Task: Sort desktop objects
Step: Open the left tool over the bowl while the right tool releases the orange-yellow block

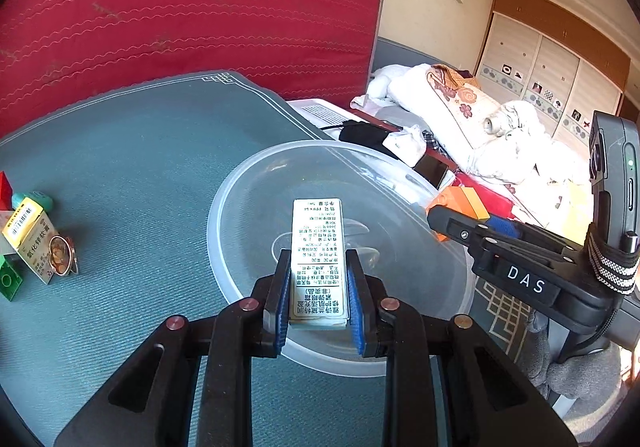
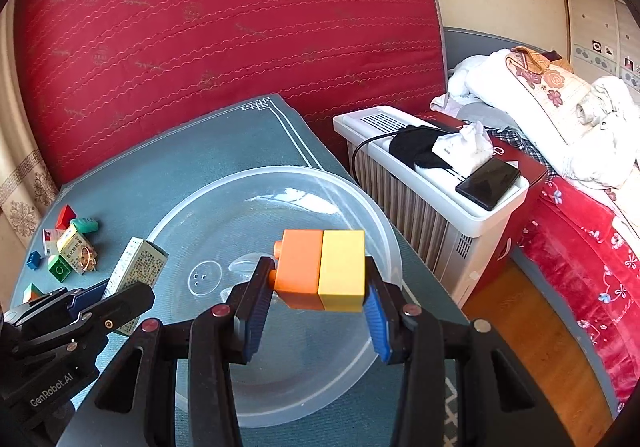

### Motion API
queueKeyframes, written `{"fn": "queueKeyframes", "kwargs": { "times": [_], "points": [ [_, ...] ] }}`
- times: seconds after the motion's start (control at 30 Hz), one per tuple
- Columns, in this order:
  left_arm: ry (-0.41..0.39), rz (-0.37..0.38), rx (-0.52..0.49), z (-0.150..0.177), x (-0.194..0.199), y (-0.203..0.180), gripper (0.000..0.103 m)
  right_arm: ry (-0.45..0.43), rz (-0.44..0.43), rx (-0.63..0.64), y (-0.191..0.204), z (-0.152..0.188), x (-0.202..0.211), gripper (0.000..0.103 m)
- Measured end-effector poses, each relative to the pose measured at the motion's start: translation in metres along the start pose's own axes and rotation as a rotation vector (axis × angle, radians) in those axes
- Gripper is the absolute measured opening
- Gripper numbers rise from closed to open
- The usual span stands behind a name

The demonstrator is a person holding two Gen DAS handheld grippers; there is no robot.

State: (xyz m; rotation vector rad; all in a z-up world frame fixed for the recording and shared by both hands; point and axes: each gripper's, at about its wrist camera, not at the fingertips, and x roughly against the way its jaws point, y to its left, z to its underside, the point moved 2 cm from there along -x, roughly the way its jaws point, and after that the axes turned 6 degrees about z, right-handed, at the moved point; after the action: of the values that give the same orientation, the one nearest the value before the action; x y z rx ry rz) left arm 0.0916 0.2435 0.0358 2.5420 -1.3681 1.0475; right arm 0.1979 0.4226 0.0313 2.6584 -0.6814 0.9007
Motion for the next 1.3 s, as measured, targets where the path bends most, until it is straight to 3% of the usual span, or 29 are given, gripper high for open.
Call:
{"fn": "queueKeyframes", "kwargs": {
  "times": [0.73, 0.77, 0.8, 0.87, 1.07, 1.3],
  "points": [
    [-0.001, 0.025, 0.008, -0.003, -0.013, -0.002, 0.027, 0.004, 0.016, -0.012, 0.002, 0.005, -0.001, 0.047],
    [0.002, 0.043, 0.011, -0.004, -0.013, -0.002, 0.03, 0.004, 0.014, -0.013, 0.002, 0.005, -0.001, 0.047],
    [0.009, 0.061, 0.018, -0.004, -0.014, -0.001, 0.043, 0.002, 0.013, -0.017, 0.001, 0.004, -0.001, 0.047],
    [-0.008, 0.077, 0.038, -0.004, -0.011, 0.002, 0.053, -0.002, 0.007, -0.035, -0.001, 0.003, -0.001, 0.048],
    [-0.072, 0.055, 0.042, -0.008, 0.002, 0.009, 0.054, -0.003, 0.01, -0.051, -0.002, 0.003, 0.0, 0.048],
    [-0.074, 0.019, 0.027, -0.004, 0.006, 0.01, 0.053, -0.002, 0.004, -0.04, 0.002, 0.006, 0.001, 0.048]
  ]
}}
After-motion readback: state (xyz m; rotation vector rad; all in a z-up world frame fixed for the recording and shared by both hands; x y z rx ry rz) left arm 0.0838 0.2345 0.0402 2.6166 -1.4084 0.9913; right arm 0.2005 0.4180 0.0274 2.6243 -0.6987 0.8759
